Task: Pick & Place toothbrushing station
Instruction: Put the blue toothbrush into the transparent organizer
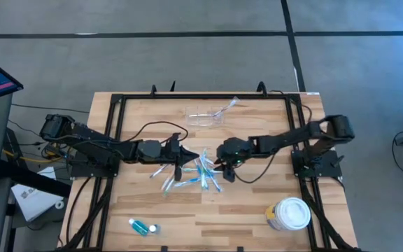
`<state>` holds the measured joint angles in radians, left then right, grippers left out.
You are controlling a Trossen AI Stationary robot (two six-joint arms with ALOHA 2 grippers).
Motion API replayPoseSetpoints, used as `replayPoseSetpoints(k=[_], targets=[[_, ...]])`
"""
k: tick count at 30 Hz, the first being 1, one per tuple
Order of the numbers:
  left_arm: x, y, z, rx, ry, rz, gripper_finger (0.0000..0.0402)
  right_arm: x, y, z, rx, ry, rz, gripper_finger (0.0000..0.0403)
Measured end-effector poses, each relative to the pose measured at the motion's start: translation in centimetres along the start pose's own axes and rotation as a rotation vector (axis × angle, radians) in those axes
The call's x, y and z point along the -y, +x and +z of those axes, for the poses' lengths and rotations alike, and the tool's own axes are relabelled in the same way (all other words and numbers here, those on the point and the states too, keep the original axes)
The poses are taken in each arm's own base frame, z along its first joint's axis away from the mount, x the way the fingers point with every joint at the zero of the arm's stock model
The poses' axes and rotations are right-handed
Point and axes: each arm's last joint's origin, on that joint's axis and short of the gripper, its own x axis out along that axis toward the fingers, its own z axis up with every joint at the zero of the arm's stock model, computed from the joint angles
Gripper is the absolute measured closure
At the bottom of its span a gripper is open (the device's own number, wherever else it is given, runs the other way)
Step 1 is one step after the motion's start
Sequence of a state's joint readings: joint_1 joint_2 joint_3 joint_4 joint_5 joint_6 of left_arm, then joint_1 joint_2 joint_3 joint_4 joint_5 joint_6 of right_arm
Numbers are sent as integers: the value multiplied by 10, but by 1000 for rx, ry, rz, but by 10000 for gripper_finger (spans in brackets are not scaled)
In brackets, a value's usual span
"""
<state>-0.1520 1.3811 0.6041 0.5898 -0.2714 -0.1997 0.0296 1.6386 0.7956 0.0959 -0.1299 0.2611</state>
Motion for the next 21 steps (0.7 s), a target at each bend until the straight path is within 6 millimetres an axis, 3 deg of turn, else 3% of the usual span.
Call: replayPoseSetpoints(k=[11,21], targets=[[0,0,-1,-7,2,1,400,16,26,-5,-38,65,31,275],[0,0,-1,-6,2,1,400,20,25,-2,-19,83,38,275]])
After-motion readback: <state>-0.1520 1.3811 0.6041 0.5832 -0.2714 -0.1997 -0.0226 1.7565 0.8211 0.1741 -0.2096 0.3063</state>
